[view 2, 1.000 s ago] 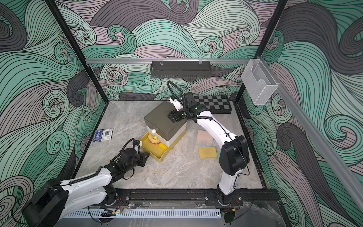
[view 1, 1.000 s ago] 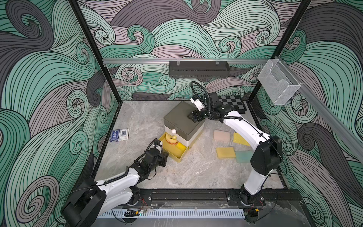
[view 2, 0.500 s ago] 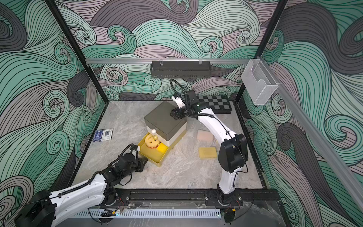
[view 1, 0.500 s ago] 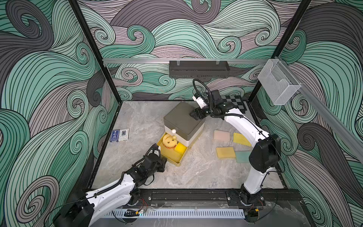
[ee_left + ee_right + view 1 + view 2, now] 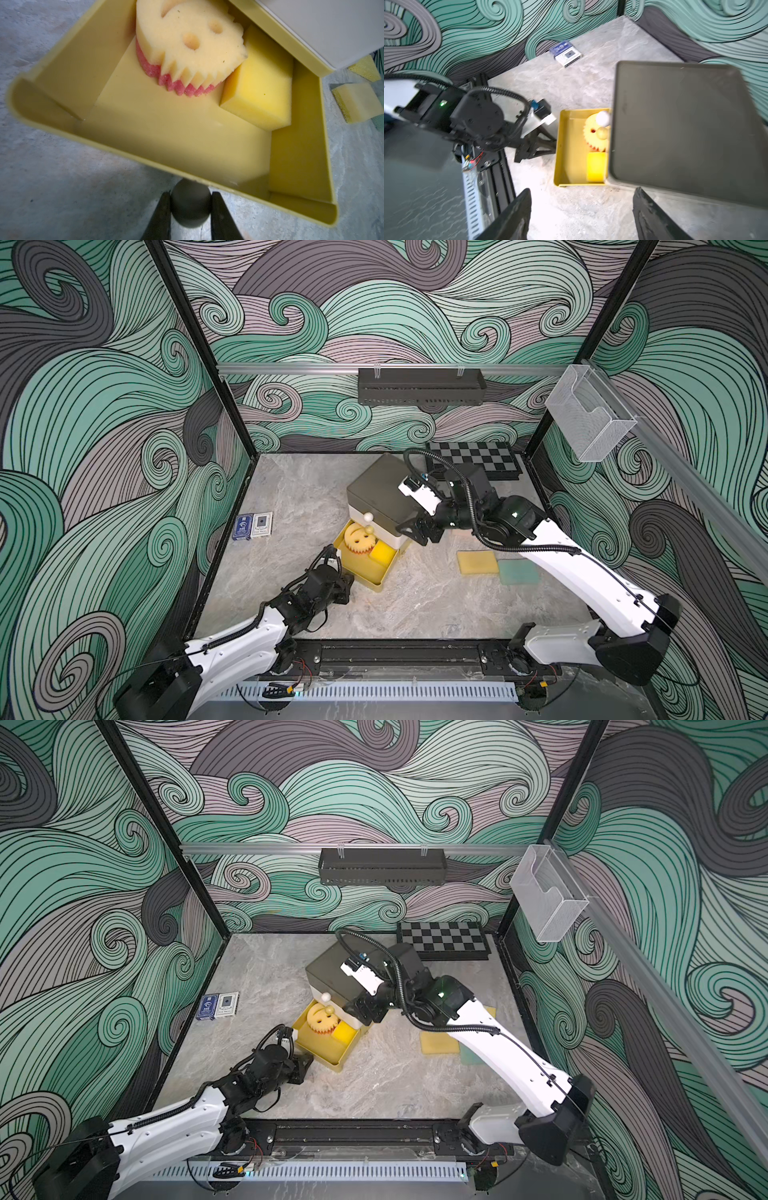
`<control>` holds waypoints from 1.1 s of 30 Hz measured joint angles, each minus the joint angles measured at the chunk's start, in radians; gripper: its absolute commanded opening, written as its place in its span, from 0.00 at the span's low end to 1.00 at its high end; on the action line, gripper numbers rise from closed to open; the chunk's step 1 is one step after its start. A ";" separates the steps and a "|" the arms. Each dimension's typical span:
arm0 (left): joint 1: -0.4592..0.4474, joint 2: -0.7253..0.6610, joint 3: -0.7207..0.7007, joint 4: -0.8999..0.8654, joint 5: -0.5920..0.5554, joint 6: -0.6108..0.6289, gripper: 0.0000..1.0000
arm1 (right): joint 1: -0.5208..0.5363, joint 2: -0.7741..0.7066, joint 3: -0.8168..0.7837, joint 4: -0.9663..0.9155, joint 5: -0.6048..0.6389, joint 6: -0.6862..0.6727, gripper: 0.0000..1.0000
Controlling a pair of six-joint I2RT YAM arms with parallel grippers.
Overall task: Take the sponge out of the drawer
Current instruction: Open the drawer in the storage box, then pick up the sponge from the drawer.
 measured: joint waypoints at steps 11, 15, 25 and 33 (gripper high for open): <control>0.000 0.006 0.000 0.003 0.002 0.006 0.10 | 0.165 0.381 -0.109 0.015 -0.033 0.111 0.69; 0.000 0.002 0.000 0.002 0.002 0.008 0.10 | 0.200 0.484 -0.013 0.021 0.015 0.131 0.69; 0.000 0.000 0.000 0.001 0.002 0.008 0.10 | 0.207 0.598 0.093 0.026 0.230 0.163 0.68; 0.000 -0.001 0.000 0.001 0.002 0.008 0.10 | 0.208 0.661 0.094 0.016 0.371 0.179 0.64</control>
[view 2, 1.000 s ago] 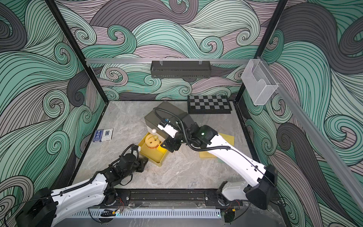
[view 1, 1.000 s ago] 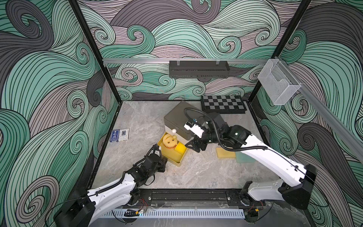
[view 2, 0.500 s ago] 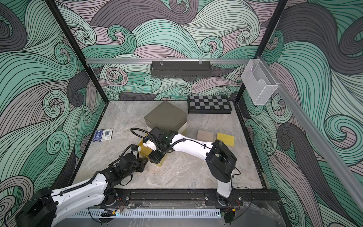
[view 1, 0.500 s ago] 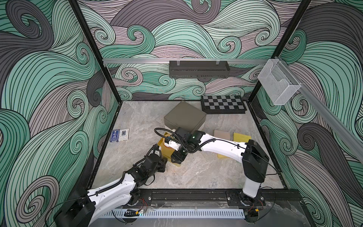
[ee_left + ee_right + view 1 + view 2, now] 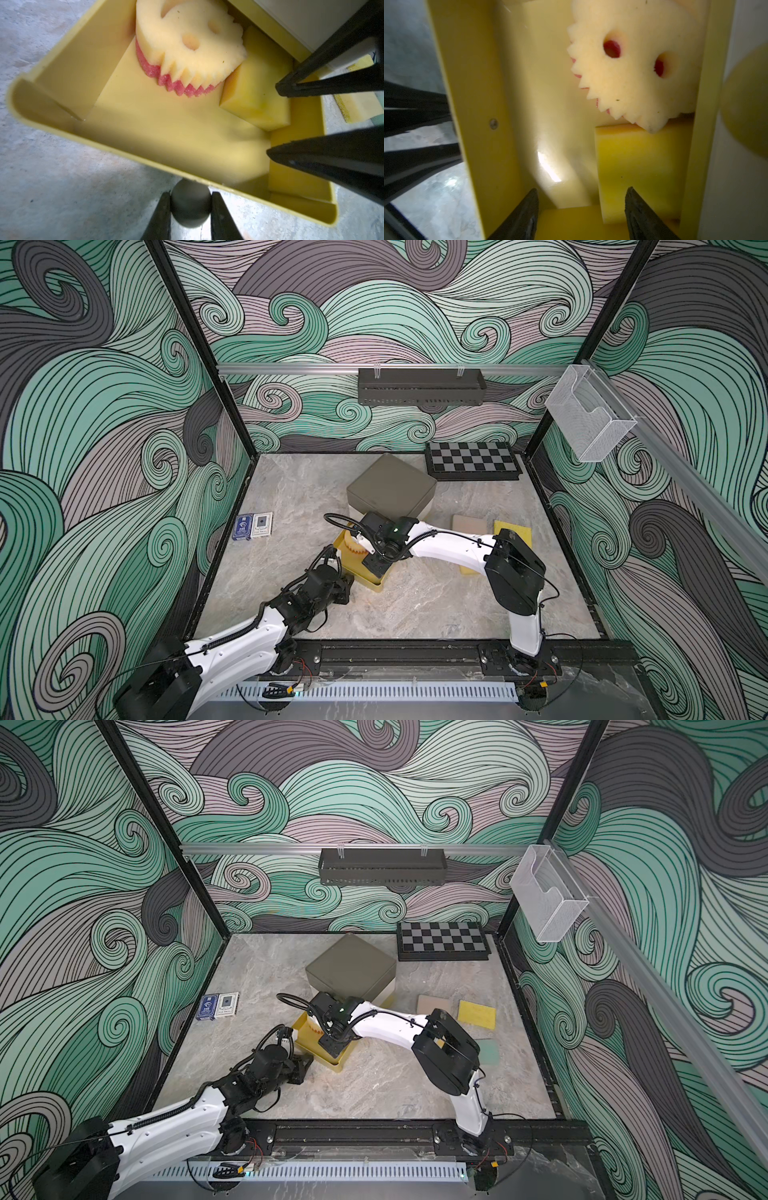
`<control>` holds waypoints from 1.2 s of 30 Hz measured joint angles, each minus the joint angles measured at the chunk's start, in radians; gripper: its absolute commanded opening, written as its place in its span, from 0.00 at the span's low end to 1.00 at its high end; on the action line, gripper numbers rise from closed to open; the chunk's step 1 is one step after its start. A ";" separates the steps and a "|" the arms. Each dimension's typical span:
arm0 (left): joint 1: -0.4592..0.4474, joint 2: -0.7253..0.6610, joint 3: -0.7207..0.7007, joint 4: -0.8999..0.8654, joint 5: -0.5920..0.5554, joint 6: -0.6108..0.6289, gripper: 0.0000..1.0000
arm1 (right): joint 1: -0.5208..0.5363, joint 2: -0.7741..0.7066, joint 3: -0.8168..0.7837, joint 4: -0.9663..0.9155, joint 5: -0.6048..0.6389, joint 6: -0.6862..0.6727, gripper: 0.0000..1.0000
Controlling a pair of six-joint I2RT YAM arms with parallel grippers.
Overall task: Take the sponge out of the drawer
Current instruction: Pick up the sponge from the drawer.
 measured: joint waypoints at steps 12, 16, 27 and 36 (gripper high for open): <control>0.000 0.000 0.000 0.000 0.005 0.000 0.10 | 0.015 0.076 0.043 -0.006 0.163 -0.016 0.35; 0.000 0.000 0.000 0.000 0.006 0.000 0.10 | 0.016 0.082 0.046 -0.005 0.187 -0.009 0.15; 0.000 -0.001 0.000 -0.001 0.006 0.000 0.10 | 0.033 -0.123 -0.091 0.018 0.054 0.034 0.00; -0.001 0.001 0.000 0.000 0.005 0.003 0.10 | 0.148 -0.485 -0.230 0.008 -0.102 0.136 0.00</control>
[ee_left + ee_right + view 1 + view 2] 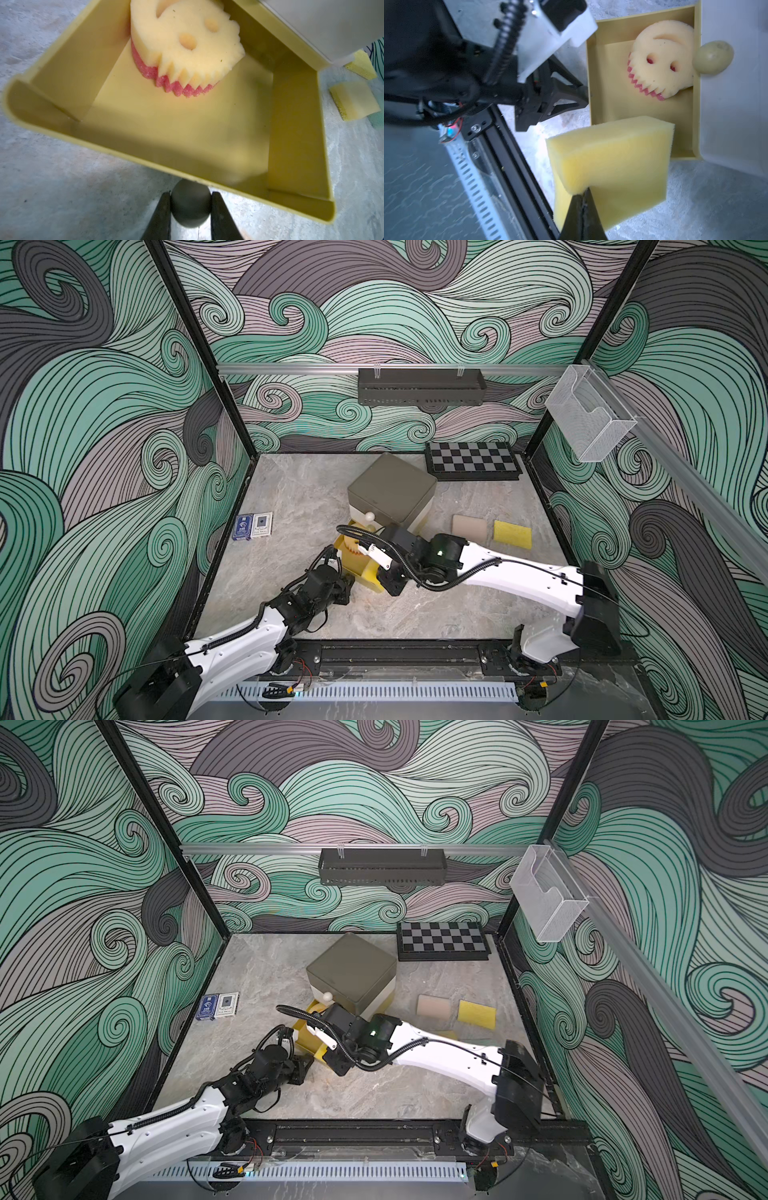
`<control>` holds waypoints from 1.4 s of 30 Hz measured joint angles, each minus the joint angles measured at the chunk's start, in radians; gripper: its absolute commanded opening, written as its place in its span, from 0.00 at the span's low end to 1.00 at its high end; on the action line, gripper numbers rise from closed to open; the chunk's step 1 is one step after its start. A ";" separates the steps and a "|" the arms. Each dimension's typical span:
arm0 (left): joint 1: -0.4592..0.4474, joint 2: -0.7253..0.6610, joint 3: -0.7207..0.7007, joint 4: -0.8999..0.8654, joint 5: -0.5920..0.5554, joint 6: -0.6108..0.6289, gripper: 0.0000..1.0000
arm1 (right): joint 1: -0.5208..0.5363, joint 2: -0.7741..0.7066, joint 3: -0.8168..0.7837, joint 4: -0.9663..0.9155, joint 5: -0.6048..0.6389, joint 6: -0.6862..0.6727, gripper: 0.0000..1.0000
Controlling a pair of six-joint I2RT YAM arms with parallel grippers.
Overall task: Take the sponge out of the drawer
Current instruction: Pick up the sponge from the drawer, then place the sponge at the center of the board.
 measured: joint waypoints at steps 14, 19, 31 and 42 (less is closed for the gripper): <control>0.000 0.015 0.000 0.016 0.004 0.006 0.10 | -0.157 -0.335 -0.499 -0.047 0.019 0.330 0.00; 0.000 0.014 0.000 0.016 0.005 0.008 0.10 | -0.221 -0.231 -0.533 -0.069 0.021 0.417 0.00; 0.000 0.016 0.000 0.016 0.005 0.008 0.10 | -0.160 -0.211 -0.395 -0.146 0.142 0.410 0.59; 0.000 0.022 0.000 0.023 0.005 0.008 0.10 | -0.114 0.014 -0.097 -0.008 0.052 0.150 0.53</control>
